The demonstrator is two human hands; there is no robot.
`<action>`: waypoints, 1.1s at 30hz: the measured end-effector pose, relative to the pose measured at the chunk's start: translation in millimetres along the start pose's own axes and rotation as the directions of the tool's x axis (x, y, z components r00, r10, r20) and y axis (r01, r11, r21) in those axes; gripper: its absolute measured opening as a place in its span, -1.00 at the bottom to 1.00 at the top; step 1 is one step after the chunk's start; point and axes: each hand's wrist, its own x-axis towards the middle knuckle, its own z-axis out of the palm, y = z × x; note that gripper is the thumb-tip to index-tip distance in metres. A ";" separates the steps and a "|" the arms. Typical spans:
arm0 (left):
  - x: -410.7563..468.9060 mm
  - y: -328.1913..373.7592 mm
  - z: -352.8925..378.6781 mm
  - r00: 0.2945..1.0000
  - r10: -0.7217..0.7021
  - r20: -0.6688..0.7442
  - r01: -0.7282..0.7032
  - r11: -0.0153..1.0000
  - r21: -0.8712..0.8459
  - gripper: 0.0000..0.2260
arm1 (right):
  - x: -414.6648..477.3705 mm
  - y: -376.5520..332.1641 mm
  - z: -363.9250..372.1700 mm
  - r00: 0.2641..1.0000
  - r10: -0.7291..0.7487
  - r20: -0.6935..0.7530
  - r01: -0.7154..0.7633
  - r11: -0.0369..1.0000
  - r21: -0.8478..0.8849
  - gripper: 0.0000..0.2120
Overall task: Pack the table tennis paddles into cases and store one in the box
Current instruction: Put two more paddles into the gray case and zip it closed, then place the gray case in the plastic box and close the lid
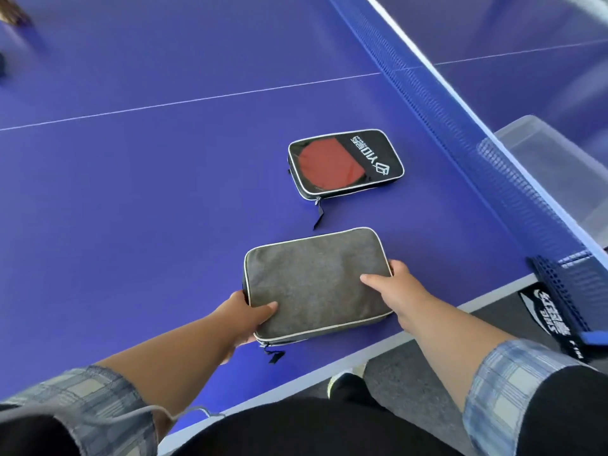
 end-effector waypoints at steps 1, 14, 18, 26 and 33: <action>1.6 6.4 0.0 1.000 0.017 -0.008 -0.017 1.000 0.013 -0.62 | 0.6 -6.1 -4.0 1.000 -0.021 -0.006 0.021 0.999 0.033 -0.49; 57.0 208.9 60.4 0.865 0.359 -0.352 -0.320 0.933 0.166 -0.71 | 122.5 -156.5 -91.8 0.949 -0.315 0.023 0.314 0.949 0.038 -0.72; 97.8 249.3 76.6 0.850 0.301 -0.433 -0.278 0.953 0.117 -0.60 | 184.4 -193.6 -99.2 0.939 -0.335 0.073 0.339 0.940 -0.043 -0.68; 144.0 253.7 100.1 0.796 0.142 -0.589 -0.052 0.985 0.167 -0.53 | 259.0 -190.7 -87.6 0.950 -0.261 0.173 0.285 0.949 -0.134 -0.44; 155.8 271.3 100.0 0.858 -0.177 -0.481 0.028 0.953 -0.301 -0.20 | 277.9 -197.6 -88.1 0.976 -0.110 0.186 0.105 0.994 0.035 -0.47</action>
